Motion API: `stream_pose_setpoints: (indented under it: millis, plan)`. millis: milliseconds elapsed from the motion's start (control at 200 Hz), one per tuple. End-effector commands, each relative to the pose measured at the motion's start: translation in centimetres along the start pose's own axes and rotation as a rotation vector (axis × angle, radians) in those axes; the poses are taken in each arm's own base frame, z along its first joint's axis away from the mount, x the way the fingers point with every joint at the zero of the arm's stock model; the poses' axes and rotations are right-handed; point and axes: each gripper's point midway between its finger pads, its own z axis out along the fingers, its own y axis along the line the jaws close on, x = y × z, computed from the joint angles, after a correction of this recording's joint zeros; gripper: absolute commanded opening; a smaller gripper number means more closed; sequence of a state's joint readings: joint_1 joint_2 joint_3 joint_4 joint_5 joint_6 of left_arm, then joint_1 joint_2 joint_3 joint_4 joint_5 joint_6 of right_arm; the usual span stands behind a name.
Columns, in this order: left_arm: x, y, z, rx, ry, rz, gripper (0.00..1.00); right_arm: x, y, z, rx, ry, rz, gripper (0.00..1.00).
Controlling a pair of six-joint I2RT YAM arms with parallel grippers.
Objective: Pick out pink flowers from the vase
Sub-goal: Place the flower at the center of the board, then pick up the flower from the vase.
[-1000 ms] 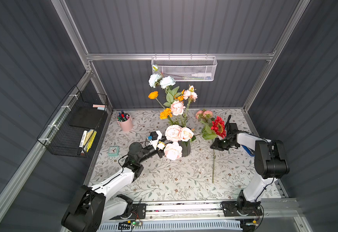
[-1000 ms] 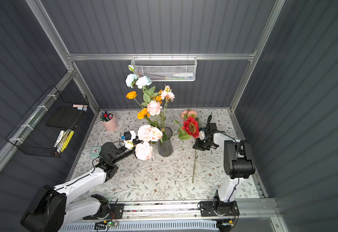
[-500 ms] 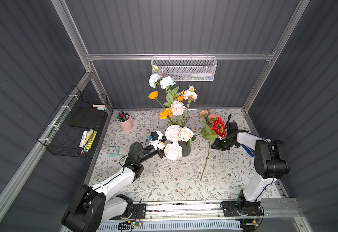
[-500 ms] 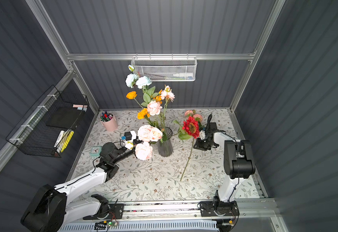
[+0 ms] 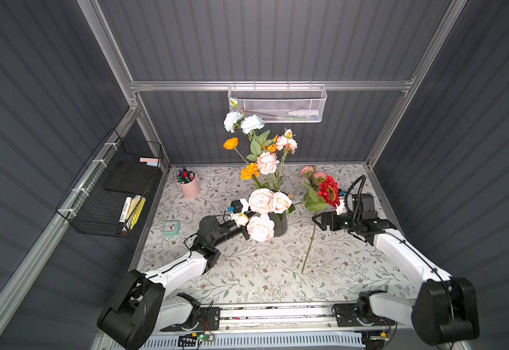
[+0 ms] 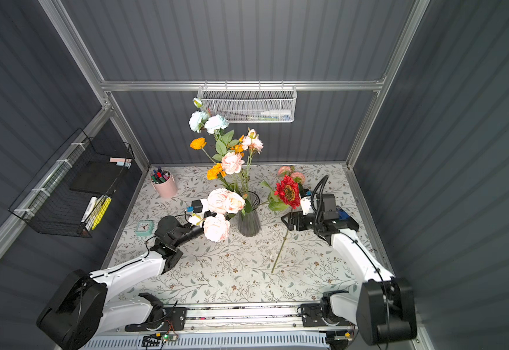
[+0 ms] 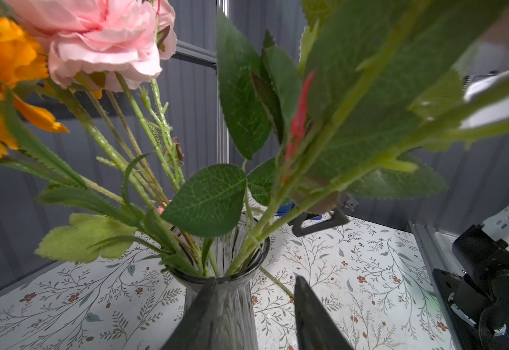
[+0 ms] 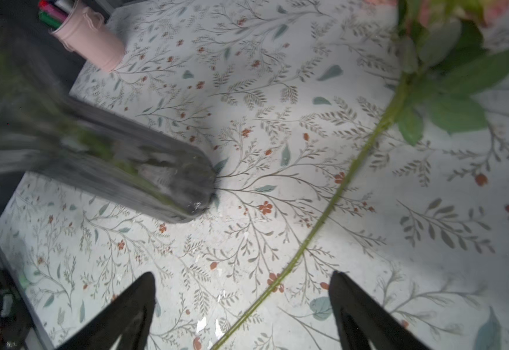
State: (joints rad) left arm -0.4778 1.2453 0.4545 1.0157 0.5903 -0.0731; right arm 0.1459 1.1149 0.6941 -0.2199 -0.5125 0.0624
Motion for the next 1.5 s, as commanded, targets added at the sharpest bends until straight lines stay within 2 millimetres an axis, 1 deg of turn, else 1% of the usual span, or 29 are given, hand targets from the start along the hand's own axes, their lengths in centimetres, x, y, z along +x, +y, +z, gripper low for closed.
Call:
stream_pose_setpoints:
  millis: [0,110,240,415,605,705,905,1066,1131,1216,1341,1496]
  plan:
    - [-1.8,-0.5,0.7,0.029,-0.056,0.017,0.42,-0.6,3.7,-1.4,-0.083,-0.132,-0.132,0.99]
    - [-1.8,-0.4,1.3,0.044,-0.043,0.020,0.39,-0.1,5.8,-3.3,-0.130,-0.227,-0.180,0.99]
    - [-1.6,-0.2,2.0,0.055,-0.034,0.024,0.39,0.5,7.4,-5.4,-0.166,-0.337,-0.232,0.99]
    - [-1.5,0.1,2.3,0.054,-0.029,0.031,0.39,0.9,9.5,-7.4,-0.210,-0.435,-0.292,0.99]
    - [-1.3,0.1,2.6,0.065,-0.024,0.020,0.39,0.6,11.4,-9.5,-0.242,-0.537,-0.360,0.99]
    - [-1.1,0.1,3.0,0.074,-0.018,0.014,0.39,0.5,12.1,-9.7,-0.258,-0.535,-0.372,0.99]
    - [-0.8,0.4,3.9,0.082,-0.009,0.016,0.39,0.2,12.6,-9.4,-0.272,-0.511,-0.390,0.99]
    - [-0.4,0.6,4.4,0.081,0.008,0.016,0.38,-0.1,13.5,-9.9,-0.305,-0.531,-0.409,0.99]
    - [-0.4,0.6,4.4,0.081,0.011,0.017,0.36,-0.2,13.6,-10.1,-0.306,-0.539,-0.418,0.99]
    - [-0.3,0.5,4.5,0.085,0.024,0.019,0.28,-0.3,13.7,-10.0,-0.302,-0.536,-0.427,0.99]
    - [-0.4,0.5,4.4,0.086,0.030,0.024,0.28,-0.3,13.6,-9.6,-0.298,-0.518,-0.427,0.99]
    - [-0.8,0.4,4.4,0.085,0.028,0.031,0.23,-0.1,13.4,-9.2,-0.293,-0.503,-0.418,0.99]
